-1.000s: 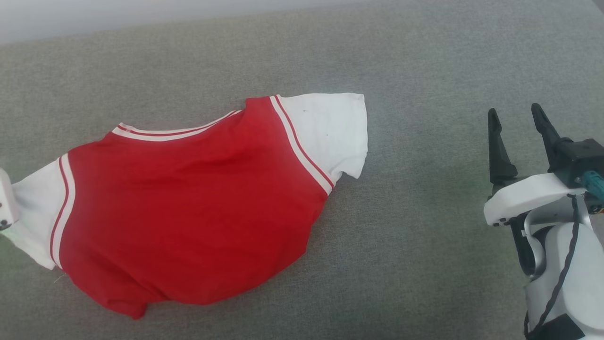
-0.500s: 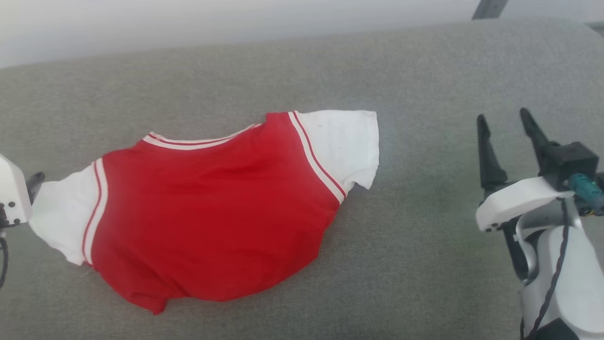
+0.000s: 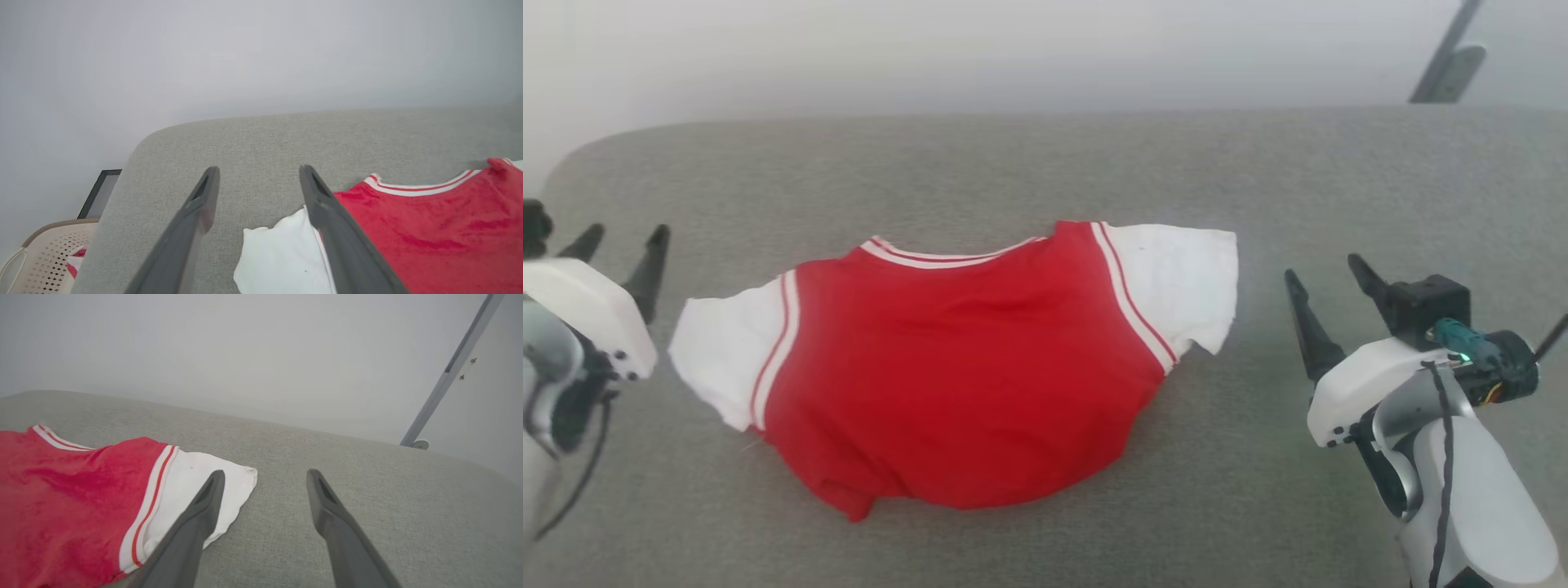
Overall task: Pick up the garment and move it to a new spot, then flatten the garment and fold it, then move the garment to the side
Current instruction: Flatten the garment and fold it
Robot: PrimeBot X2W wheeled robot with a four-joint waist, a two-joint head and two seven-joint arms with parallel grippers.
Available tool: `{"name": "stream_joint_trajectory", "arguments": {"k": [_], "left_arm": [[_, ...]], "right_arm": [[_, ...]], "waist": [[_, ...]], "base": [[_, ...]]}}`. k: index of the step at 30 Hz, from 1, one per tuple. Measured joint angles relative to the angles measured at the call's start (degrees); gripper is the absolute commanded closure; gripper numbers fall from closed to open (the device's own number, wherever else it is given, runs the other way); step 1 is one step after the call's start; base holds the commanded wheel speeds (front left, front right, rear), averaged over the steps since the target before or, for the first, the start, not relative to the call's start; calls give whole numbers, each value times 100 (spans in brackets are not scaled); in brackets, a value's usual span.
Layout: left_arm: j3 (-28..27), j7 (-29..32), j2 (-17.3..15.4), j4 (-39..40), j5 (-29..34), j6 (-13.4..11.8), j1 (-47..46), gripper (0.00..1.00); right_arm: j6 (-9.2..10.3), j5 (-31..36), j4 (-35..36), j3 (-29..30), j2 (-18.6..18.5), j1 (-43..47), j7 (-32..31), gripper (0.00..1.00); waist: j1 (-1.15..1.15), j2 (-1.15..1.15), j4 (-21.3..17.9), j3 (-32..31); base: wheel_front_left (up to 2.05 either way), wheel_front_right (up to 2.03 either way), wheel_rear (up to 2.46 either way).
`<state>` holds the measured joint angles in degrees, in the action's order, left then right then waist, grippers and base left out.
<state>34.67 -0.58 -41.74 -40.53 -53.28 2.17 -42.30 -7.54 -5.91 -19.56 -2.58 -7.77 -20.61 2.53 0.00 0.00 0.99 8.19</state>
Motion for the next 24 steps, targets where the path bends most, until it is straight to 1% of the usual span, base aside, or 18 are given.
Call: {"name": "stream_joint_trajectory", "arguments": {"k": [3, 8, 11, 13, 15, 16, 19, 24], "left_arm": [[-85, -467, 29, 430, 5, -160, 308, 0], [-238, -1173, -7, 1225, 79, -525, 937, 0], [-410, -1368, -29, 1718, 154, -820, 1352, 0], [-580, -1422, -4, 2042, 312, -972, 1613, 0], [-799, -1424, 85, 2351, 446, -1132, 1894, 0], [-999, -1425, 148, 2546, 555, -1190, 2042, 0], [-1495, -1441, 381, 3008, 887, -1282, 2484, 0], [-2141, -1440, 855, 3537, 1446, -1224, 3138, 0]], "right_arm": [[0, -129, -219, -154, -89, -94, -131, 0], [0, -287, -683, -325, -234, -265, -427, 0], [0, -401, -973, -379, -341, -390, -654, 0], [0, -506, -1187, -424, -388, -503, -868, 0], [0, -581, -1414, -460, -438, -616, -1102, 0], [0, -601, -1512, -487, -480, -674, -1199, 0], [0, -672, -1830, -436, -538, -893, -1448, 0], [0, -672, -2497, -200, -589, -1233, -1969, 0]], "waist": [[0, 0, 173, -66], [0, 0, 456, -142], [0, 0, 626, -166], [0, 0, 735, -172], [0, 0, 839, -170], [0, 0, 890, -167], [0, 0, 1029, -145], [0, 0, 1239, -90]], "base": [[0, 0, 0], [0, 0, 0], [0, 0, 0], [0, 0, 0], [0, 0, 0], [0, 0, 0], [0, 0, 0], [0, 0, 0]]}}
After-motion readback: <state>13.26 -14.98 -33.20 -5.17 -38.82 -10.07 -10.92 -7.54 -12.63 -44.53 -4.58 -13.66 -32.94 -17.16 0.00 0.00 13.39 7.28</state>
